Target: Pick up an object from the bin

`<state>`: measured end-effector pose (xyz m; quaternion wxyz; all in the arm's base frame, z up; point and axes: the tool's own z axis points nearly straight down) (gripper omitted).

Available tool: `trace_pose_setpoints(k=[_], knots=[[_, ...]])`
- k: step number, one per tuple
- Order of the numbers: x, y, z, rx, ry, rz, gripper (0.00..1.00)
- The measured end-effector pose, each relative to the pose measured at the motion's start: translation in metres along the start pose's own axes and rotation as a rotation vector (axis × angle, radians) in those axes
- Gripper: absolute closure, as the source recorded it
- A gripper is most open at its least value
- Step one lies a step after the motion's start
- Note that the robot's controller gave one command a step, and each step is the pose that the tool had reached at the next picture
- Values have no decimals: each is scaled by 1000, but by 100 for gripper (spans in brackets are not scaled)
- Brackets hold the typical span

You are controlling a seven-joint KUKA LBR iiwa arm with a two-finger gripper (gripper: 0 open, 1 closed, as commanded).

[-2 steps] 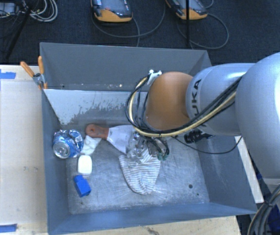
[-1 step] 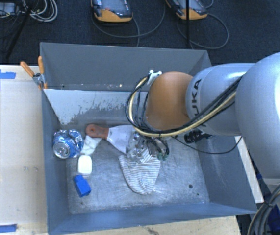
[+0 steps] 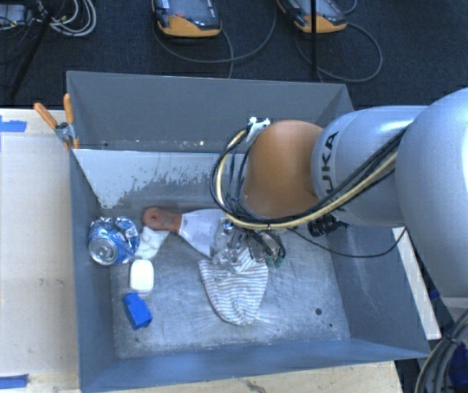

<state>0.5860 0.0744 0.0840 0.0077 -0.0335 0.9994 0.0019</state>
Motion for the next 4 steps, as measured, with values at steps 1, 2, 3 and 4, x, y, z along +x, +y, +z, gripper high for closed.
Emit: trace_pose_setpoints(k=[1,2,3,4], knots=[[-3,36,-110,2,13,-78,100],[-3,36,-110,2,15,-77,100],[-23,37,-139,3,15,-83,100],[-16,31,-158,2,15,-68,100]])
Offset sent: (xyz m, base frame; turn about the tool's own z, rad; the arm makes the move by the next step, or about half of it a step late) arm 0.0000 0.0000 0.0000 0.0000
